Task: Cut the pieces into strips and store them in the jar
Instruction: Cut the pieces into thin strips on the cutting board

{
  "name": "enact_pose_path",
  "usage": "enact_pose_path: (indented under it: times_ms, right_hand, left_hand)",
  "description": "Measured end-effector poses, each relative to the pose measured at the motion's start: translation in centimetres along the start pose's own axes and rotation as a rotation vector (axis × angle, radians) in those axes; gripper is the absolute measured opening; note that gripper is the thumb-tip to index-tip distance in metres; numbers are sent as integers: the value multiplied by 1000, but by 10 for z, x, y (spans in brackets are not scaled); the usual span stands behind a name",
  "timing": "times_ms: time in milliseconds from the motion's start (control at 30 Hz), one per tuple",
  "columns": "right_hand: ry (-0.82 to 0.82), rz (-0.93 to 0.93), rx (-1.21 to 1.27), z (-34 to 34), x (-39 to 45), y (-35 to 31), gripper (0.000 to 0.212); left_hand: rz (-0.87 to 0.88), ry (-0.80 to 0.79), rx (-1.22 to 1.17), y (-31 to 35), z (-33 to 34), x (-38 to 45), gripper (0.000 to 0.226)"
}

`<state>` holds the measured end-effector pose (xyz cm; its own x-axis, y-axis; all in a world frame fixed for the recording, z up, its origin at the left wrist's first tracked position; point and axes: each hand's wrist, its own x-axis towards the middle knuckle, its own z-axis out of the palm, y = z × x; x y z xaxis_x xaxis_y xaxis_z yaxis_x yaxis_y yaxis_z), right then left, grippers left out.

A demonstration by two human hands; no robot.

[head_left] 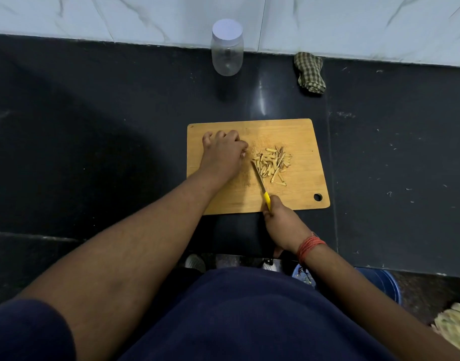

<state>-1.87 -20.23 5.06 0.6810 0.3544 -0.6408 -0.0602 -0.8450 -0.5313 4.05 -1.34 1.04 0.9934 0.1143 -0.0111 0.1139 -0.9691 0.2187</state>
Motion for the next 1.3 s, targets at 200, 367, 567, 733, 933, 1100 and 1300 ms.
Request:
enact_pose_path:
  times_ms: [200, 367, 567, 733, 933, 1100, 1300]
  right_hand:
    - [-11, 67, 95, -8, 5, 0, 24]
    - [-22, 58, 132, -10, 5, -4, 46]
    - [-14, 45, 161, -12, 12, -8, 37]
    - [-51, 31, 139, -10, 17, -17, 20]
    - [-86, 54, 146, -10, 28, -26, 27]
    - [-80, 40, 154, -10, 32, -30, 38]
    - [-95, 37, 137, -9, 32, -33, 37]
  left_hand:
    - [-98, 14, -6, 1, -2, -3, 22]
    - [-90, 20, -53, -4, 5, -21, 26]
    - [-54, 30, -84, -10, 6, -27, 26]
    - [-157, -1, -220, -7, 3, -22, 19]
    - [-223, -6, -285, -8, 5, -18, 11]
    - [-226, 8, -284, -9, 5, -19, 10]
    - [-206, -28, -250, -12, 5, -18, 11]
